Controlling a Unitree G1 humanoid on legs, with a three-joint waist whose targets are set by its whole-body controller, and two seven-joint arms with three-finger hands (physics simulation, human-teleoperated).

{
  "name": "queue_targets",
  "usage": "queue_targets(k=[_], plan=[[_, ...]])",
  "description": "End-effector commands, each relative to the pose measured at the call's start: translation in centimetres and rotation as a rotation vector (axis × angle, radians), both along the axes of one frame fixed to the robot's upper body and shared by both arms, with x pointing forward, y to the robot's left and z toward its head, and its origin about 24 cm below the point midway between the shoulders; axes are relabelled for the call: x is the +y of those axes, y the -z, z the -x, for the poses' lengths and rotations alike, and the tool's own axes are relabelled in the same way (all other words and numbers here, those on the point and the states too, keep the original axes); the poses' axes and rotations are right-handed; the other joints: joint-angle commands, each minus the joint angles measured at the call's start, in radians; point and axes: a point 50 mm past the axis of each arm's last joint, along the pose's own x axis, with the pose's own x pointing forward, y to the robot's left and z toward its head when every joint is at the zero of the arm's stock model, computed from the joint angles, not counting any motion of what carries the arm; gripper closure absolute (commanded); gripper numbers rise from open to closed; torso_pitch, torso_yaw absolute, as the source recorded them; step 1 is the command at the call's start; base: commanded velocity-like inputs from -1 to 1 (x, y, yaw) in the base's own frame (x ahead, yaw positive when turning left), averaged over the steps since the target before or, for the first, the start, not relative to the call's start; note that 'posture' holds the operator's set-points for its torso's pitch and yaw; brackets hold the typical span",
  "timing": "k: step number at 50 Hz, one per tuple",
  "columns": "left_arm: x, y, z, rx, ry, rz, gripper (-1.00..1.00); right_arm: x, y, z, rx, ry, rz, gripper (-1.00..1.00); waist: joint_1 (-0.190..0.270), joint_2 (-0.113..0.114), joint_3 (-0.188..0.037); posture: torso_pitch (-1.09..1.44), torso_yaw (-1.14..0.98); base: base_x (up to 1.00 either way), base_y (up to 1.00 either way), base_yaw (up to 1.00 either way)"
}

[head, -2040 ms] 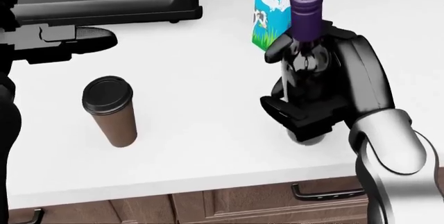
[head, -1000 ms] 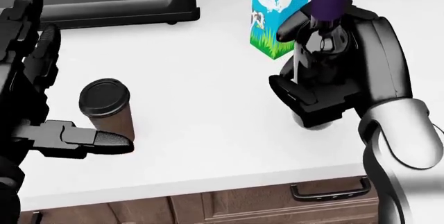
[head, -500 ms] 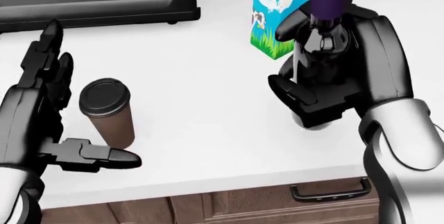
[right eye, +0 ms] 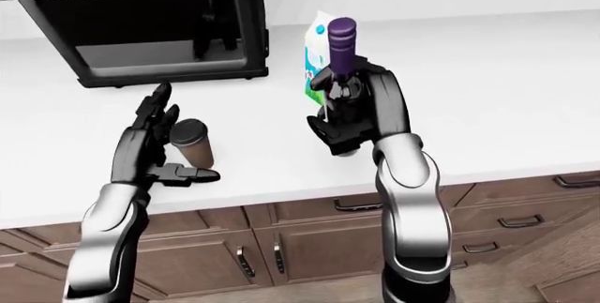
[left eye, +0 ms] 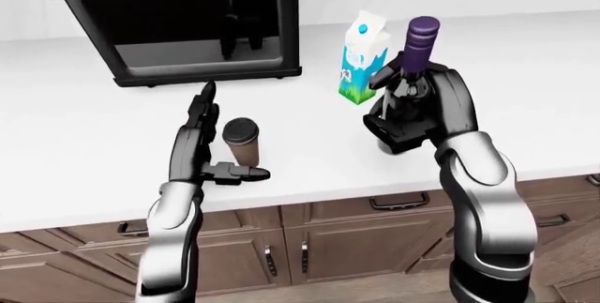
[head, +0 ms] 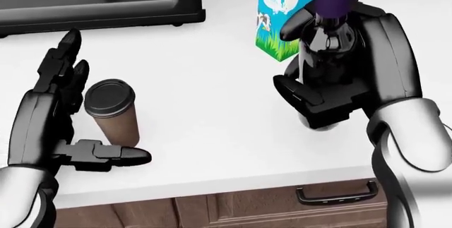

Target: Move the drinks to the dining counter.

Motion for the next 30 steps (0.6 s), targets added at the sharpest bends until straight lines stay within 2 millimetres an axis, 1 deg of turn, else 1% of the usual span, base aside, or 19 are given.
queue_targets(k=[1, 2, 3, 5, 7, 9, 10, 11, 14, 18, 21, 22, 25, 30], plan=[[-0.44, -1.04, 0.08, -0.052, 0.022, -0.005, -0.64, 0.23, -2.4, 0.92, -0.144, -0.009, 0.013, 1.0, -0.001, -0.003, -0.024, 0.0, 0.0, 0.0, 0.0, 0.0], [-0.47, -1.0, 0.11, -0.05, 0.025, -0.004, -0.61, 0.23, -2.42, 0.96, -0.146, -0.01, 0.008, 1.0, -0.001, -0.003, -0.025, 0.0, 0.0, 0.0, 0.0, 0.0], [-0.45, -0.96, 0.08, -0.051, 0.022, -0.007, -0.51, 0.23, -2.46, 1.01, -0.147, -0.011, 0.008, 1.0, -0.001, -0.003, -0.025, 0.0, 0.0, 0.0, 0.0, 0.0], [-0.48, -0.88, 0.1, -0.048, 0.023, -0.007, -0.45, 0.21, -2.56, 1.11, -0.15, -0.01, 0.01, 1.0, -0.001, -0.003, -0.026, 0.0, 0.0, 0.0, 0.0, 0.0], [-0.4, -0.77, 0.1, -0.046, 0.021, -0.007, -0.25, 0.22, -2.43, 1.08, -0.149, -0.01, 0.007, 1.0, -0.001, -0.003, -0.026, 0.0, 0.0, 0.0, 0.0, 0.0], [-0.35, -0.72, 0.11, -0.045, 0.019, -0.008, -0.12, 0.25, -2.42, 1.09, -0.15, -0.011, 0.005, 1.0, -0.001, -0.002, -0.026, 0.0, 0.0, 0.0, 0.0, 0.0], [-0.38, -0.7, 0.12, -0.045, 0.022, -0.009, 0.0, 0.25, -2.45, 1.08, -0.151, -0.011, 0.003, 1.0, -0.001, -0.001, -0.026, 0.0, 0.0, 0.0, 0.0, 0.0], [-0.38, -0.73, 0.12, -0.045, 0.02, -0.008, 0.04, 0.25, -2.46, 1.11, -0.151, -0.011, 0.003, 1.0, -0.001, -0.001, -0.027, 0.0, 0.0, 0.0, 0.0, 0.0], [-0.33, -0.68, 0.2, -0.044, 0.021, -0.01, 0.07, 0.28, -2.42, 1.11, -0.151, -0.011, 0.002, 1.0, -0.001, 0.0, -0.028, 0.0, 0.0, 0.0, 0.0, 0.0], [-0.34, -0.66, 0.29, -0.042, 0.021, -0.007, 0.17, 0.33, -2.43, 1.15, -0.152, -0.012, 0.003, 1.0, -0.002, 0.0, -0.028, 0.0, 0.0, 0.0, 0.0, 0.0], [-0.4, -0.61, 0.31, -0.041, 0.024, -0.007, 0.19, 0.31, -2.41, 1.16, -0.154, -0.011, 0.0, 1.0, -0.002, 0.0, -0.028, 0.0, 0.0, 0.0, 0.0, 0.0], [-0.43, -0.6, 0.31, -0.041, 0.025, -0.007, 0.26, 0.33, -2.42, 1.15, -0.153, -0.011, 0.003, 1.0, -0.002, 0.0, -0.028, 0.0, 0.0, 0.0, 0.0, 0.0], [-0.51, -0.64, 0.37, -0.042, 0.028, -0.007, 0.28, 0.34, -2.42, 1.18, -0.153, -0.011, 0.003, 1.0, -0.002, -0.001, -0.029, 0.0, 0.0, 0.0, 0.0, 0.0], [-0.43, -1.56, 0.45, -0.055, 0.027, -0.003, 0.39, 0.31, -2.59, 1.0, -0.155, -0.01, 0.007, 1.0, -0.002, -0.001, -0.028, 0.0, 0.0, 0.0, 0.0, 0.0]])
